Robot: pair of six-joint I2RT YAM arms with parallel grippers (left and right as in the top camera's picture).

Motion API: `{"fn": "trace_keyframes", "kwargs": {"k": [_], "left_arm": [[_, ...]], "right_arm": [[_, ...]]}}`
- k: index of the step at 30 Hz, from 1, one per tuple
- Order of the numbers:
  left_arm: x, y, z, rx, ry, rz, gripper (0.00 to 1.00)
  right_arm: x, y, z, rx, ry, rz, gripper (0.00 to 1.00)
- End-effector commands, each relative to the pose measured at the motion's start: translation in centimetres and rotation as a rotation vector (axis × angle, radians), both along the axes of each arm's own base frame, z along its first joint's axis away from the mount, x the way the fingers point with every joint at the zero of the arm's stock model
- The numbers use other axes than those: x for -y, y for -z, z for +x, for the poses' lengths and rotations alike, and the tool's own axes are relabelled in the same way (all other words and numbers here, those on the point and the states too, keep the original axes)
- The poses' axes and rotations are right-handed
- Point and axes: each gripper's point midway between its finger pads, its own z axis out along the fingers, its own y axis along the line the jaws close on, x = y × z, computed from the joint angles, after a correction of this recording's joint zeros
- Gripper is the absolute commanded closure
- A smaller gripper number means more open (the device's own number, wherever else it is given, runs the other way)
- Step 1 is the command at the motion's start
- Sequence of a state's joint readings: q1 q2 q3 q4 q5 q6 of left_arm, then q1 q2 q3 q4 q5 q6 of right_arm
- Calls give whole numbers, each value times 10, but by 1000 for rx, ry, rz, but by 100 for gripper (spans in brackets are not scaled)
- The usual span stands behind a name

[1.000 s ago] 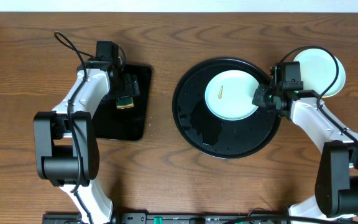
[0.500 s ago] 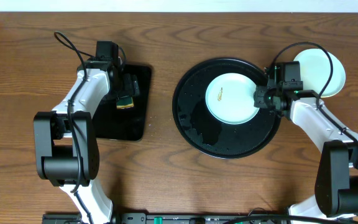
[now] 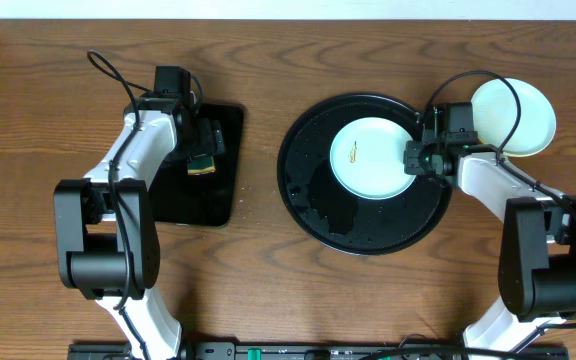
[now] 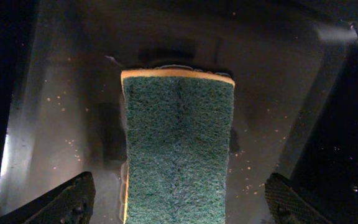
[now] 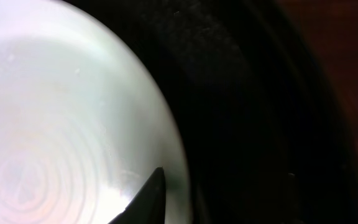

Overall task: Clean dirty plates on tray and stack at the side
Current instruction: 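Tilt the stained mint plate up at the tray's right edge, right gripper, then grasp the sponge in the black tray with the left gripper and lift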

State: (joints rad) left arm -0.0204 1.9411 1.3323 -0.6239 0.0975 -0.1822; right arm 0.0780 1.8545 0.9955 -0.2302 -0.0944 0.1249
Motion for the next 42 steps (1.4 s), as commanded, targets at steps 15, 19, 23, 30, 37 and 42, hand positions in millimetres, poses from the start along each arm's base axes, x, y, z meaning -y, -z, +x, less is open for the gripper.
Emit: {"fn": "trace_keyframes", "kwargs": {"k": [15,19,23,30,37,42], "left_arm": [[-1,2,5,18,2,4,13],[7,12,-1,-5,20,-14,14],[6,31,9,21,20,6,14],[6,37,12,24,20,6,45],[6,40,4,-7,20,7,41],[5,45,-22,-114,20,9,41]], "right_arm": [[-4,13,-5,-32,-21,2,99],[-4,13,-4,-32,-20,3,99],[-4,13,-4,-31,-20,3,99],[-4,13,-4,-31,-20,3,99],[-5,13,-4,-31,-23,3,98],[-5,13,-4,-31,-22,3,98]]}}
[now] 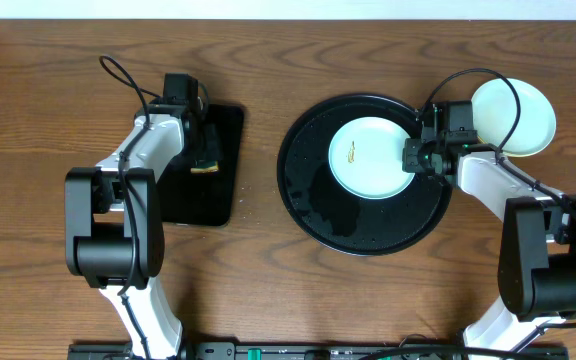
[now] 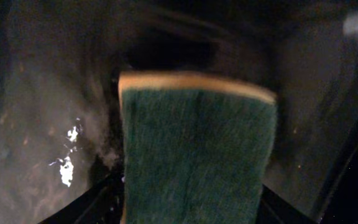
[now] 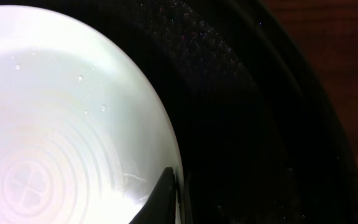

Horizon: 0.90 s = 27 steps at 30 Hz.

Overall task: Clean dirty plates on tray and stack at the side
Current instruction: 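Grasp the sponge in the black tray with the left gripper and lift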

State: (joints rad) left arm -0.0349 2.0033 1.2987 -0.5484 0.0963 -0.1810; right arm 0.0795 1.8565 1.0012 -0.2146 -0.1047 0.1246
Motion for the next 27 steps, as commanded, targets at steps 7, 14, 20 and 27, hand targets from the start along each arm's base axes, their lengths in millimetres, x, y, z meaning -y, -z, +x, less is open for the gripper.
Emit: {"fn": "trace_keyframes", "kwargs": {"k": [7,14,20,27], "left_arm": [[-2,18,-37,-154,5,10,83],[0,12,1,2,5,5,34],[-7,7,20,83,-7,43,34],[-8,19,17,55,-7,50,75]], "right_arm": [[-2,16,-9,-51,-16,-8,98],[-2,16,-10,-51,-16,-7,97],[-2,16,-9,-51,-16,-8,97],[-2,16,-9,-50,-16,-7,96]]}}
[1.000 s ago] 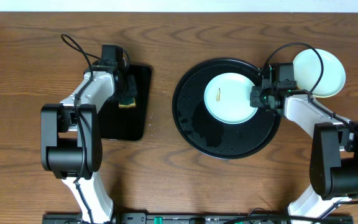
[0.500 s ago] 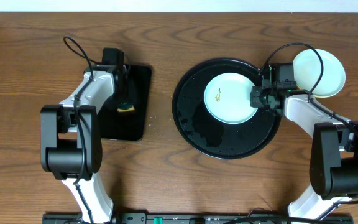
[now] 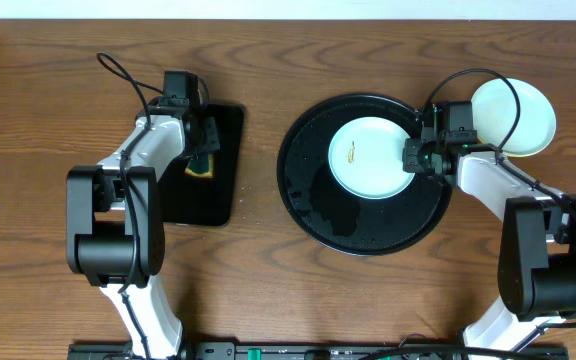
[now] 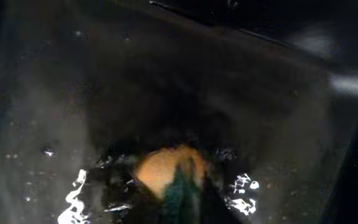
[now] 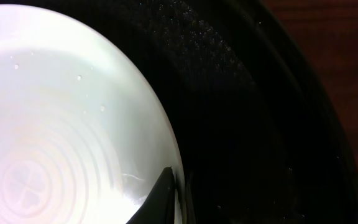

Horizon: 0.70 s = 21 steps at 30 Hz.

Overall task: Clean dirty plates on tray and stack at the side
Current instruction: 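Grasp the sponge in the black tray with the left gripper and lift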

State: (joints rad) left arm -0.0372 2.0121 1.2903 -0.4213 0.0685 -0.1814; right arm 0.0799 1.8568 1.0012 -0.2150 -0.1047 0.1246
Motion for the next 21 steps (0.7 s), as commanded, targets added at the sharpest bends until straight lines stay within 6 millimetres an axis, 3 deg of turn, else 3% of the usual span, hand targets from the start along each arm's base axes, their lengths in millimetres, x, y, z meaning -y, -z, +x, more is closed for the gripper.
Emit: {"fn": "trace_keyframes", "kwargs": {"k": [1,2,3,6,9,12,15,17,19,21], "left_arm": [[-8,22,-9,-55,-8,40,43],[-12,19,-7,-45,-17,59,18],[-14,14,-4,-36,-21,62,13],[-15,-9,-6,-37,-26,51,13],[-12,-30,-24,-72,-17,40,25],[-1,-24,-45,-158,5,-11,27],[-1,-14,-52,-184,6,-8,27],[0,-11,-51,-172,6,-9,27],[0,-10,-50,-167,6,-9,28],[0,-10,-50,-169,7,-10,30]], "right_arm": [[-2,16,-9,-50,-15,-7,96],[-2,16,-9,-50,-16,-7,96],[-2,16,-9,-50,-16,-7,96],[-2,16,-9,-50,-16,-7,94],[-2,16,-9,-51,-15,-7,94],[-2,16,-10,-55,10,7,95],[-5,16,-11,-61,3,20,92],[-10,16,-12,-67,-11,46,82],[-12,16,-13,-68,-17,58,82],[-12,16,-13,-71,-17,58,88]]}}
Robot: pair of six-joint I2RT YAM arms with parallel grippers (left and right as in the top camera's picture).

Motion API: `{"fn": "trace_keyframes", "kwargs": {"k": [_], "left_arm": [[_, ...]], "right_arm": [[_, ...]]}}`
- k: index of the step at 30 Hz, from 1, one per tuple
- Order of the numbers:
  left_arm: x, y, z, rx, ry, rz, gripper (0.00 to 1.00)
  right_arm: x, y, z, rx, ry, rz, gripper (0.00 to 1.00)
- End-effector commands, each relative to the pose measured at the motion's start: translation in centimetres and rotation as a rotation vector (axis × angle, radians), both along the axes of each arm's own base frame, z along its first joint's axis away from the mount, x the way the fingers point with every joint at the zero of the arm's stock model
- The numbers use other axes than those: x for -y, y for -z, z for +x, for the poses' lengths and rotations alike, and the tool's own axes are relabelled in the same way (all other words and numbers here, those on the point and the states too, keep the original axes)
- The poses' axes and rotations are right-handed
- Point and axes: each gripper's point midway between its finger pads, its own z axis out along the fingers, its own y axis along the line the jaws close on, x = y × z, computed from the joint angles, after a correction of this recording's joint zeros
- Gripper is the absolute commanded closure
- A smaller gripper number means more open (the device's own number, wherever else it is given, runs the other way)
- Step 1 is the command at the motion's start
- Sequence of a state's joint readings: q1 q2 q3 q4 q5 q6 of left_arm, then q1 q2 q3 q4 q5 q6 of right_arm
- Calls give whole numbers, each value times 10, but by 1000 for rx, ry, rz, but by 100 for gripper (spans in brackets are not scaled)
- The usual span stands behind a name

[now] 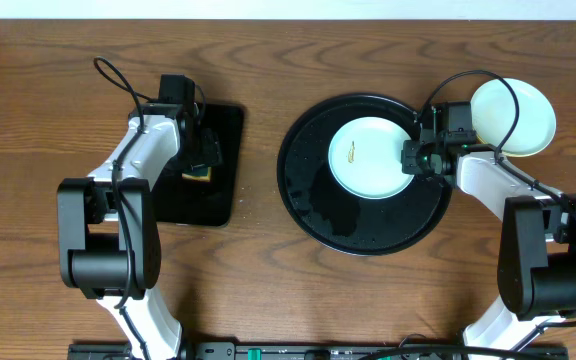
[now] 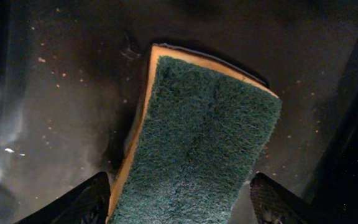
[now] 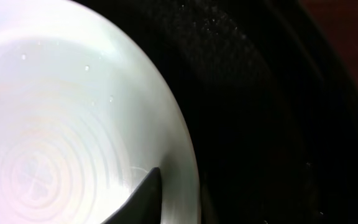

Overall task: Clean dirty plates on tray and stack at the side
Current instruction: 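Grasp the sponge in the black tray with the left gripper and lift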

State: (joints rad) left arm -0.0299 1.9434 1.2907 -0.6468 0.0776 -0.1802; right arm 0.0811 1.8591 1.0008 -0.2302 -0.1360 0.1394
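Observation:
A pale plate (image 1: 371,157) with a small brown smear (image 1: 353,153) lies on the round black tray (image 1: 318,215). My right gripper (image 1: 415,158) is shut on its right rim. In the right wrist view one dark finger (image 3: 148,196) lies on the plate (image 3: 73,124); the other is hidden under the rim. A green and yellow sponge (image 2: 197,143) lies tilted on the wet black square tray (image 2: 48,106). My left gripper (image 2: 179,202) is open, one finger on each side of the sponge. From overhead the left gripper (image 1: 200,165) is over the square tray (image 1: 223,125).
A second pale plate (image 1: 513,115) sits on the wooden table (image 1: 268,290) to the right of the round tray, just behind my right arm. The square tray lies at the left, with bare wood between the two trays.
The sponge was squeezed thin between my left fingers, pressed into the wet tray. Now it is full width again and the fingers stand apart beside it. The right gripper still holds the plate's rim.
At first my left gripper was wide open over the sponge on the square tray. Then its fingers were against the sponge's sides, then squeezing it thin. Now they are open again. The right gripper stayed on the plate's rim throughout, and the plate barely moved.

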Motion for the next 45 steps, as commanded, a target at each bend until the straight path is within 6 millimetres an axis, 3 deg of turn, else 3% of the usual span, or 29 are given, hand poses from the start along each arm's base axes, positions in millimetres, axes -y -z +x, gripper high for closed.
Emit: {"fn": "trace_keyframes", "kwargs": {"k": [1,3,15,16,18,20,25,29,34,37,45], "left_arm": [[3,3,-4,-12,10,-7,30],[3,5,-6,-16,11,-7,31],[3,28,-9,26,11,-8,32],[3,30,-9,29,11,-8,35],[3,31,-9,35,11,-8,53],[3,30,-6,46,36,-4,87],[3,26,-4,56,63,3,92],[4,1,7,125,62,2,93],[10,-62,11,266,66,-8,93],[12,-89,11,329,70,-10,93],[10,-124,5,292,71,-6,92]], "right_arm": [[-6,14,-9,-50,-14,25,93],[-6,14,-9,-50,-14,25,99],[-7,14,-8,-44,-14,25,99],[-7,13,-8,-43,-14,25,98],[-7,13,-7,-41,-14,25,98],[-7,13,-7,-41,-14,25,98],[-7,13,-7,-41,-14,25,99],[-7,13,-7,-40,-15,25,99],[-7,13,-7,-40,-17,25,96],[-7,13,-7,-41,-18,24,91],[-7,14,-8,-45,-18,24,84]]}}
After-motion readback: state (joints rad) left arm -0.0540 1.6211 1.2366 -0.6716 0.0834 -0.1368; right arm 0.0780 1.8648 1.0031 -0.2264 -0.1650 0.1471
